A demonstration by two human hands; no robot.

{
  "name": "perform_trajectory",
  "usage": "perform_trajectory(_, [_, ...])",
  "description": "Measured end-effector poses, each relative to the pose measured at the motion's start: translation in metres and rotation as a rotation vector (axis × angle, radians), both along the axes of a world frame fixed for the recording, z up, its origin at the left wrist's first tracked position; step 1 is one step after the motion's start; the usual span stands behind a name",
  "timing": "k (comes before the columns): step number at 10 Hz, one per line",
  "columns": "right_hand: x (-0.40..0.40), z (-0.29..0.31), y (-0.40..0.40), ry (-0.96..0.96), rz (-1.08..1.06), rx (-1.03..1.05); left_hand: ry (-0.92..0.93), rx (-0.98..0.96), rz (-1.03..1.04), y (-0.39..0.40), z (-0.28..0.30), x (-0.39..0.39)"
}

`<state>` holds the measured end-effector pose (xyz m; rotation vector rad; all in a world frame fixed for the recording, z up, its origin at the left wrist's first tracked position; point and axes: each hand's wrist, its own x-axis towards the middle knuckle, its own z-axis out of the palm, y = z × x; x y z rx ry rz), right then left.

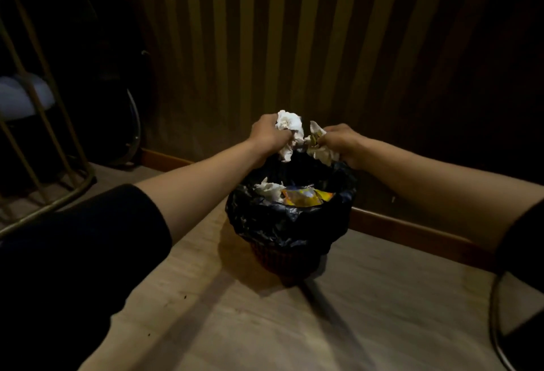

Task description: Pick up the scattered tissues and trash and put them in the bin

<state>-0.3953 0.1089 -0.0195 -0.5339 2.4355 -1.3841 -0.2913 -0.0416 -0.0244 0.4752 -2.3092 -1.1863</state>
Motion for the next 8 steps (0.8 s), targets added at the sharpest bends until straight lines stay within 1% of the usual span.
perform_trajectory(1, [-0.004, 0.001, 0.002, 0.007, -0.067, 0.017, -0.100, 0.066, 0.030, 0.002, -0.012, -0.013])
perform_trajectory(2, [-0.008, -0.001, 0.002, -0.026, -0.097, 0.041, -0.165, 0.075, 0.040, -0.003, -0.022, -0.017])
perform_trajectory(3, [-0.008, -0.001, -0.001, -0.020, -0.074, 0.047, -0.182, 0.150, 0.053, -0.013, -0.029, -0.019])
perform_trajectory(4, [-0.006, 0.002, -0.002, -0.026, -0.053, 0.045, -0.137, 0.212, 0.046, -0.028, -0.036, -0.021])
perform_trajectory(5, [-0.005, 0.005, -0.002, 0.005, -0.013, 0.147, -0.099, 0.225, -0.003, -0.035, -0.034, -0.007])
perform_trajectory(6, [0.001, 0.009, 0.002, 0.015, 0.105, 0.306, -0.081, 0.163, -0.032, -0.043, -0.036, 0.017])
perform_trajectory(7, [0.005, 0.006, 0.004, 0.145, 0.156, 0.472, -0.083, 0.147, -0.058, -0.051, -0.047, 0.050])
perform_trajectory(8, [0.010, 0.008, -0.005, 0.243, 0.185, 0.495, -0.076, 0.130, -0.032, -0.059, -0.059, 0.076])
